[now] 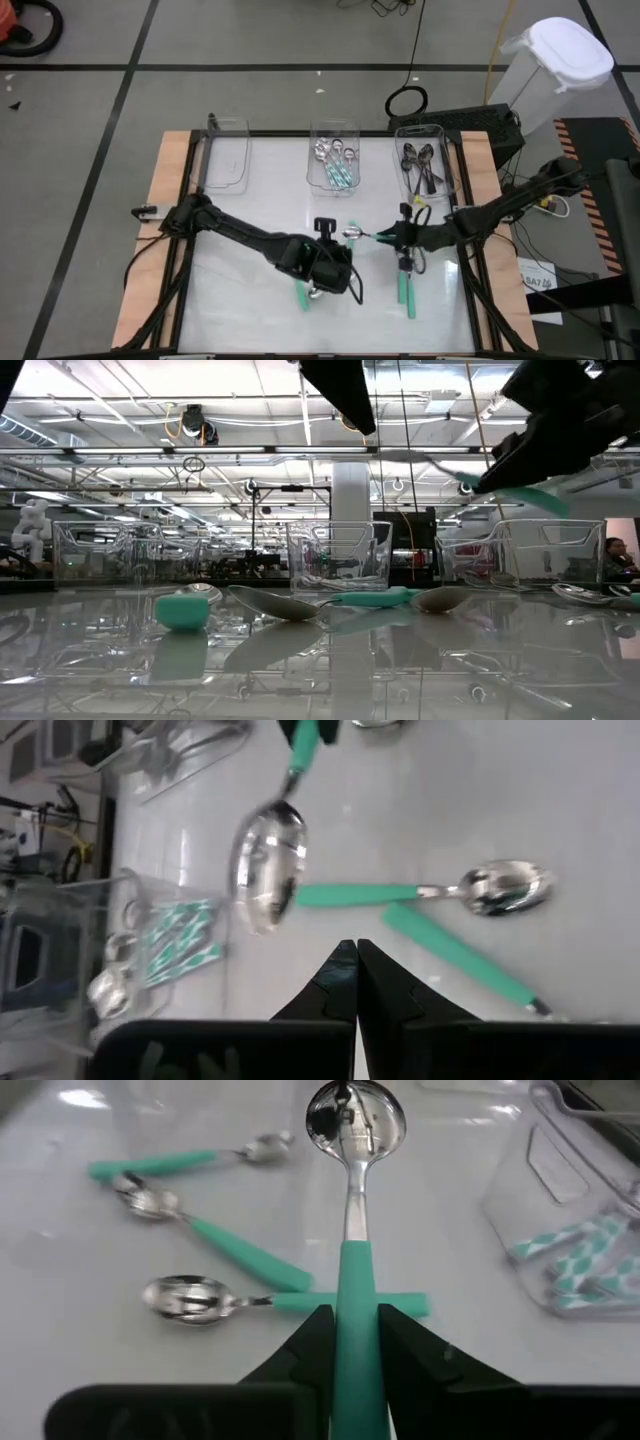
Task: Sort silverware by color (type)
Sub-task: Put the green spoon into the left transparent bin
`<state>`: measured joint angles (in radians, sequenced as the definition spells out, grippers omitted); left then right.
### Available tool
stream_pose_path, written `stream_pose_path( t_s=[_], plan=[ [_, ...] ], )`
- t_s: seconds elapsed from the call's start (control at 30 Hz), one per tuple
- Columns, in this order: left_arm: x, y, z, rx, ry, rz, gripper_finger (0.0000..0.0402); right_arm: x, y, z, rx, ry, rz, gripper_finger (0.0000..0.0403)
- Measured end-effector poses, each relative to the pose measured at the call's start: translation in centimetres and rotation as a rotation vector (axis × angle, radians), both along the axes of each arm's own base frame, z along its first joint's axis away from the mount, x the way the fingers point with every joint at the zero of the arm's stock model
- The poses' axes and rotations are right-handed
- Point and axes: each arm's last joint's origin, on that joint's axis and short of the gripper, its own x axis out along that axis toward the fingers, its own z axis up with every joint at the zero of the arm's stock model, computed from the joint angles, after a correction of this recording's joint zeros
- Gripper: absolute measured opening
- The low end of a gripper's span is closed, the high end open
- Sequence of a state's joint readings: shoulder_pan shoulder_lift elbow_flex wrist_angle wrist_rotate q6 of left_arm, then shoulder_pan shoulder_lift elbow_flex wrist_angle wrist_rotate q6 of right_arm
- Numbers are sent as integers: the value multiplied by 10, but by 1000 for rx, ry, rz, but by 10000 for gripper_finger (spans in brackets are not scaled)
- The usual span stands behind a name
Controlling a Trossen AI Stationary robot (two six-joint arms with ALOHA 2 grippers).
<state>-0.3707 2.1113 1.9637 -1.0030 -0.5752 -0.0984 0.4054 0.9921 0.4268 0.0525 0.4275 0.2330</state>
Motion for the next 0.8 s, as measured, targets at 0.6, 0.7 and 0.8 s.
stream_pose_path(
  t_s=[0.6, 0.7, 0.8],
  plan=[
    [23, -12, -83, -235, -633, -183, 1, 8, 6, 45, 159, -572, 472, 54],
    [23, 4, -92, -316, -732, -244, 6, 13, 8, 45, 175, -612, 530, 54],
    [22, 24, -94, -430, -882, -304, 22, 18, 10, 43, 191, -641, 563, 54]
  ],
)
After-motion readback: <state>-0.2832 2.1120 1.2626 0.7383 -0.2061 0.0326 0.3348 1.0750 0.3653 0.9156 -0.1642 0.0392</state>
